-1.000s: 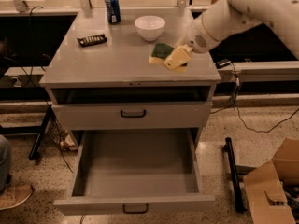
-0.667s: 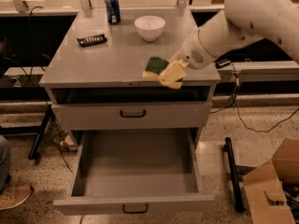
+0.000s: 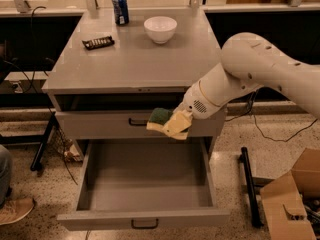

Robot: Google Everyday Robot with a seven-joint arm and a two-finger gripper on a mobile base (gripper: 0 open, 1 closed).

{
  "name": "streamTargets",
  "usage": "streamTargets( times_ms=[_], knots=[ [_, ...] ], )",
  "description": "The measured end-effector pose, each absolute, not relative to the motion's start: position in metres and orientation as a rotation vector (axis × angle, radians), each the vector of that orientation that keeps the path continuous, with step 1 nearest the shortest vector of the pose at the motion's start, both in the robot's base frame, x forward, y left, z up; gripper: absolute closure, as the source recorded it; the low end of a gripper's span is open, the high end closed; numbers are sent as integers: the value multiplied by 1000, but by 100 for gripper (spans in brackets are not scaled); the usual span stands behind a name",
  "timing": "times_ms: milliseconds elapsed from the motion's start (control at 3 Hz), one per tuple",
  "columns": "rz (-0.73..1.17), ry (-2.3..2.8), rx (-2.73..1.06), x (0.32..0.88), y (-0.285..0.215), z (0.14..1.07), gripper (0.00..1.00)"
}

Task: Place sponge into middle drawer

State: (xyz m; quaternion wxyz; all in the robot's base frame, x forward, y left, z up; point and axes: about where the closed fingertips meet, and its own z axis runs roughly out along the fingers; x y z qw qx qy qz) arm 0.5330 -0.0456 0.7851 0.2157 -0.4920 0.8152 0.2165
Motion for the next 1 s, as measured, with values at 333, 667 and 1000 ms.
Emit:
streamTargets(
  times_ms=[333,667,1000],
  knots=[
    [600,2260,-1364,533,-46,785,100],
    [664,2342,-1342,525,-40,730,100],
    [793,2450,-1289,505,-26,619,100]
  ],
)
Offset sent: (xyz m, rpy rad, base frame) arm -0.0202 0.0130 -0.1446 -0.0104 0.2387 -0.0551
